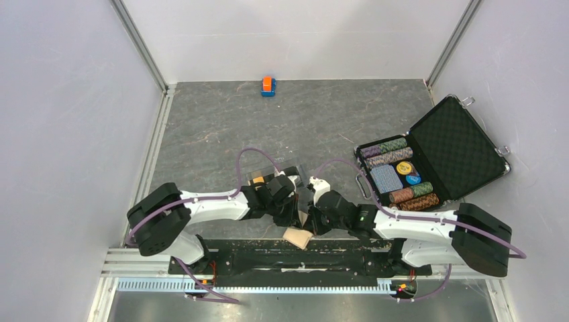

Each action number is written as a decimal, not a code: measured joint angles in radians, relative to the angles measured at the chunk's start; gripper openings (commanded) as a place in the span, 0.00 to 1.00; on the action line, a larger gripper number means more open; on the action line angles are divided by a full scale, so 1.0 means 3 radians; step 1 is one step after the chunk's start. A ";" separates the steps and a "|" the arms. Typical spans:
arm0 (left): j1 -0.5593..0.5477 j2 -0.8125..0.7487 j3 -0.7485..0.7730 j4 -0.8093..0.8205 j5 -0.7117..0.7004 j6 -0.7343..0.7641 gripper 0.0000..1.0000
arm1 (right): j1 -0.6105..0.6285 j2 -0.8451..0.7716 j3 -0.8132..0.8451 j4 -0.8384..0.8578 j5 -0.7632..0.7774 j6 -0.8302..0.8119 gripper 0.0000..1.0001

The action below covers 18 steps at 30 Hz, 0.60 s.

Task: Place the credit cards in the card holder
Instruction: Close the card holder at the center of the board.

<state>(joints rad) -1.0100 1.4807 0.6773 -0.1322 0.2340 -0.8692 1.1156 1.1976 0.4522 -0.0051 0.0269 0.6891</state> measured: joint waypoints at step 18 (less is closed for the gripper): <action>0.0024 0.0111 0.0027 0.0003 0.0047 0.0005 0.02 | -0.0006 0.0243 0.0033 0.0083 0.0004 0.0031 0.00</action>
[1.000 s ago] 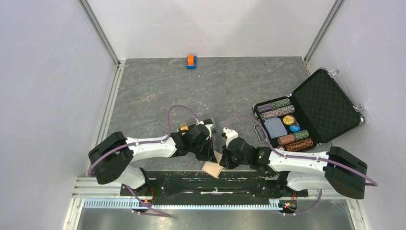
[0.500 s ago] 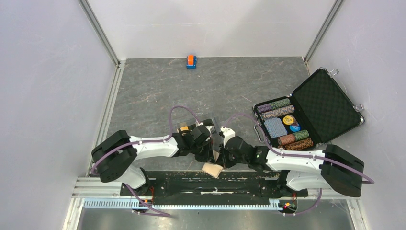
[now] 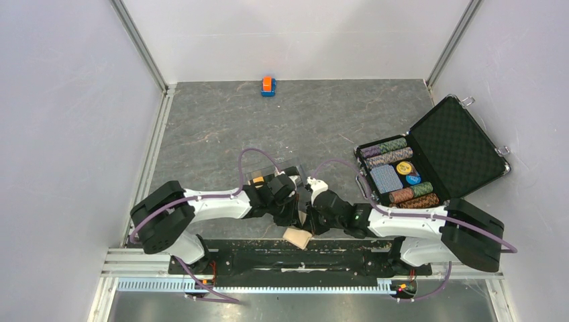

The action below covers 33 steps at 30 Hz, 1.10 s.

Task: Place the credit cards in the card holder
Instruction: Close the card holder at the center of the board.

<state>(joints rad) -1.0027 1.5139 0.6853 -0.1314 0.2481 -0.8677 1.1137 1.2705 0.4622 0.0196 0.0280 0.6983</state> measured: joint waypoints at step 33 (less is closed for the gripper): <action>0.1776 -0.1898 -0.0238 0.0118 0.0261 0.0355 1.00 | -0.1535 -0.1077 -0.0084 -0.0393 0.0451 -0.0465 0.98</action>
<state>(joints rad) -0.4698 0.9443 0.6140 -0.0959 0.3264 -0.7612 0.6533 0.9474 0.4370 -0.0982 0.1635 0.5587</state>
